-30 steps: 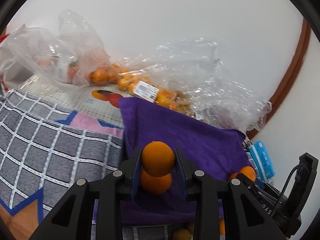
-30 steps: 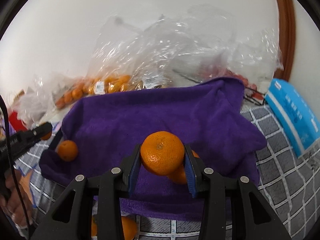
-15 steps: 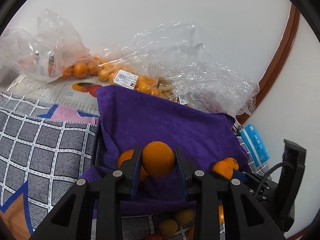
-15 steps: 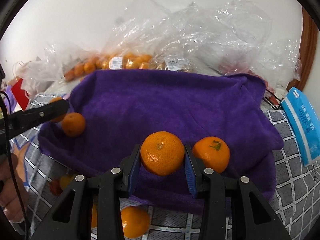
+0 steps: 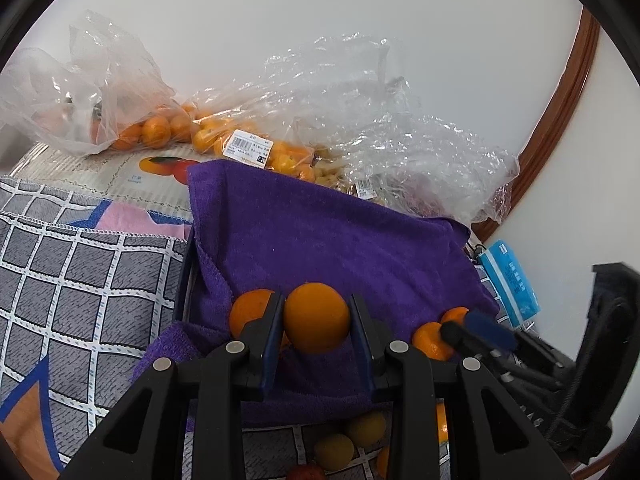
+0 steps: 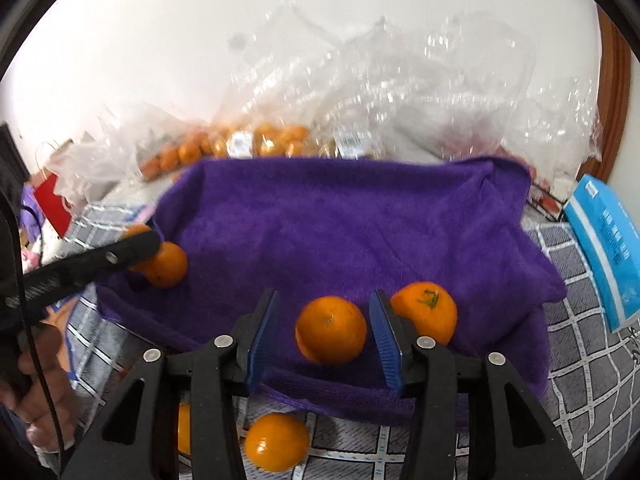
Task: Organize fruits
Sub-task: 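Lower the oranges onto the purple towel and open both tools, then grasp another orange with the right tool while the left tool grasps a small red apple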
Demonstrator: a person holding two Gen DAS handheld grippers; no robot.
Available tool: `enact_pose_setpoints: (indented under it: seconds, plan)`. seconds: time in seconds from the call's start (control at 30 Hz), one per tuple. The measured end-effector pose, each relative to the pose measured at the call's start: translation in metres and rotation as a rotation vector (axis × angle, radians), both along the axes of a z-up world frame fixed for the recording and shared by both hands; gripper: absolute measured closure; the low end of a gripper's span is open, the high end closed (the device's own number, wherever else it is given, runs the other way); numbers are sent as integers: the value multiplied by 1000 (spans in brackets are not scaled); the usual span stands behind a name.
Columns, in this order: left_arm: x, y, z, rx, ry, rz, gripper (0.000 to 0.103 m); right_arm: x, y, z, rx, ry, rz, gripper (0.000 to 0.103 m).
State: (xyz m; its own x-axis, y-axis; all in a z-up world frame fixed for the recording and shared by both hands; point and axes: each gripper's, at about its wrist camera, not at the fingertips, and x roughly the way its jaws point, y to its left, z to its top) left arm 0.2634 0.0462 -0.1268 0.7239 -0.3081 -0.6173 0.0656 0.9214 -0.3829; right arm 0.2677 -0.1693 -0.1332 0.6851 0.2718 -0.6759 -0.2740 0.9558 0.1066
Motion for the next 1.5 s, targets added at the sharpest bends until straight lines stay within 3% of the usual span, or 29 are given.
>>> enact_pose_setpoints:
  seconds: [0.23,0.5,0.63,1.07,1.27,1.4,1.5]
  plan:
    - [-1,-10,-2,40,-5,-20,73,-3,-16,13,67,-48,-50,52]
    - [-2,-18,-4,73,-8,-36,72,2,-30,14,130,-37,-108,52]
    - [-5,-18,0,72,-29,-40,59,2,-31,14,131,-38,-123,51]
    - [-10,-8,8,46,-60,10,54,-8,-18,17,80,-98,-137,51]
    - [-14,4,18,52,-70,69,53,-22,-6,28,3,-119,-164,51]
    - [-24,17,36,29,-93,104,52,-41,-4,31,0,-101,-144,51]
    - [-29,24,42,51,-61,136,52,-51,-3,24,-34,-54,-137,51]
